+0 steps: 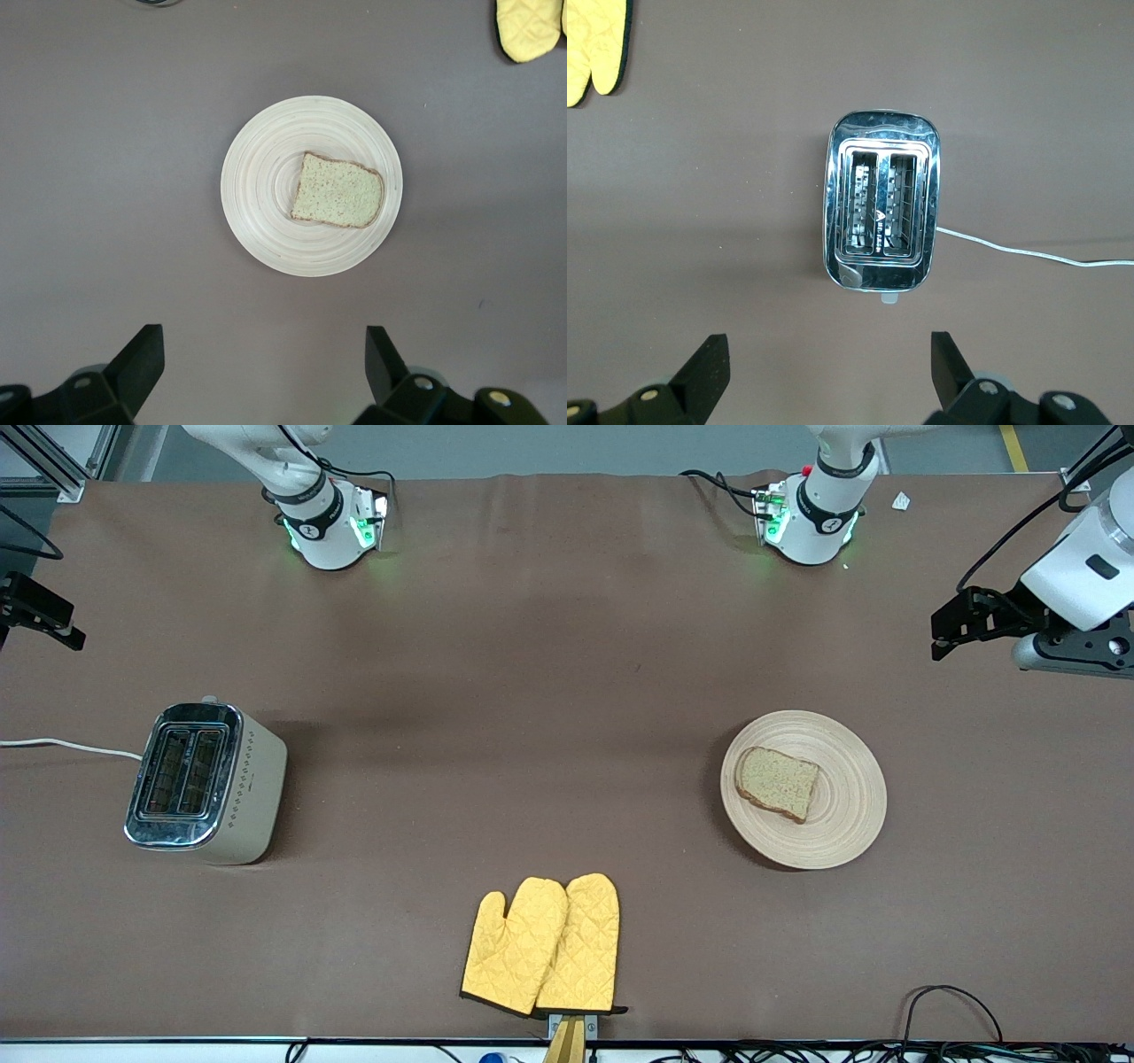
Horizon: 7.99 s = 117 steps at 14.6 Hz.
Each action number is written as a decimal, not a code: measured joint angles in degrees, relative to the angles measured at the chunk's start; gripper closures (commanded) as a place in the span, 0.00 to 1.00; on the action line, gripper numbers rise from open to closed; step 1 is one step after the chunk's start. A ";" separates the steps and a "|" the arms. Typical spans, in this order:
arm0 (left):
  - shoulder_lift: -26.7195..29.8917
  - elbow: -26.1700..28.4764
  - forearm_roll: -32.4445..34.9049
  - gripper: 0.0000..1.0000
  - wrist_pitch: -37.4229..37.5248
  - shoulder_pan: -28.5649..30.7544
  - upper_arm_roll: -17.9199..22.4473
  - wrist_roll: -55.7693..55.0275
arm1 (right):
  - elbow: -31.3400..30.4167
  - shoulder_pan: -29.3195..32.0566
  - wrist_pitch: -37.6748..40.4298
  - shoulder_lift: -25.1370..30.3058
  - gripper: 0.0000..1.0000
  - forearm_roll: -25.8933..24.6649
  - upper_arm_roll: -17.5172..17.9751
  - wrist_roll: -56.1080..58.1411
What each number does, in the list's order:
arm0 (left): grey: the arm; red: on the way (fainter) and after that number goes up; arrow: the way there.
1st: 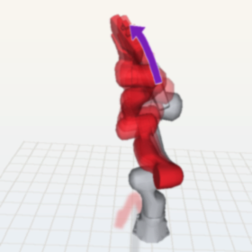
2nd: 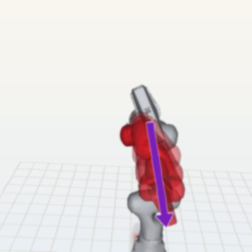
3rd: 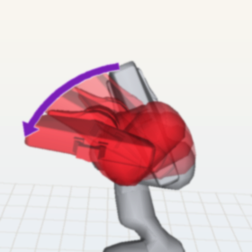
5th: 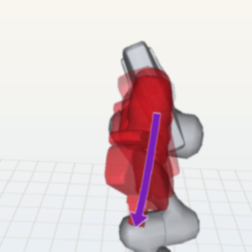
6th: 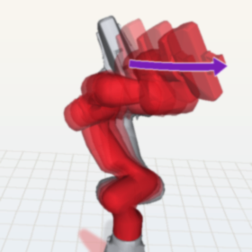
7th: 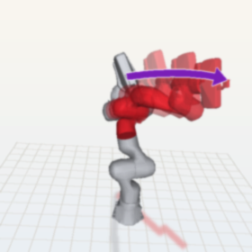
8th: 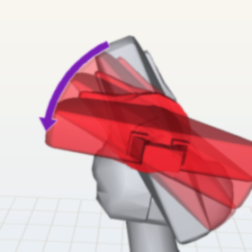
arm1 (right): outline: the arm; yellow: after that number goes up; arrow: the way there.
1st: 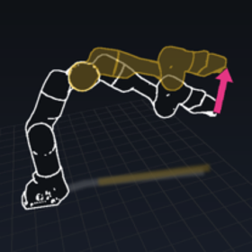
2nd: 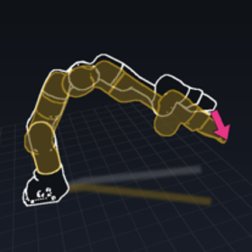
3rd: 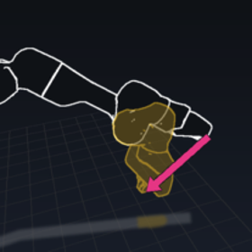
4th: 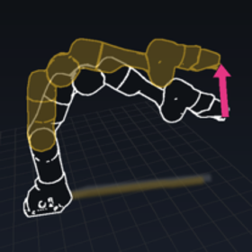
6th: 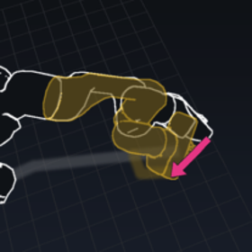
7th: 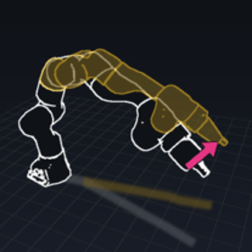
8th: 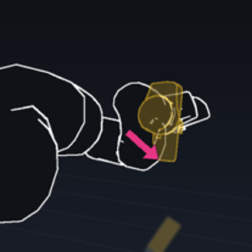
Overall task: Move plate and put bread in toaster
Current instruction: 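Lower the left gripper toward the rim of the wooden plate, then grip the plate rim with the left gripper and slide it toward the toaster, then release the plate with the left gripper while the right gripper reaches the bread, then grasp the bread slice with the right gripper while the left gripper withdraws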
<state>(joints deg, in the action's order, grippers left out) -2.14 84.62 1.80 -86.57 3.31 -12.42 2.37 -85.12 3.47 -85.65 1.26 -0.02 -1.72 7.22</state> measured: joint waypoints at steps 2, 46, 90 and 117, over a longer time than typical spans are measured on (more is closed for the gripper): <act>-1.19 0.06 0.05 0.00 1.88 0.36 0.10 2.69 | 0.02 0.00 0.00 0.00 0.00 0.03 0.00 0.00; -49.78 -2.86 -41.08 1.00 -13.74 24.08 -11.01 36.15 | 0.05 0.02 0.58 -0.06 0.00 0.35 0.14 0.00; -35.01 -1.42 -9.36 0.00 -28.77 4.98 -11.33 17.66 | -28.63 -24.48 -48.14 -25.45 0.04 7.17 0.98 -47.30; -3.82 -2.35 0.57 0.00 -1.71 -13.39 12.75 2.91 | -31.36 -24.92 -53.21 -26.53 0.53 7.17 0.32 -48.38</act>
<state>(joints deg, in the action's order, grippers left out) -5.96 82.27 2.36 -88.28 -10.08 0.32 5.27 -116.48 -21.45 -138.86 -25.27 7.15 -1.39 -41.16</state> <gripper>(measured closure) 0.000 0.520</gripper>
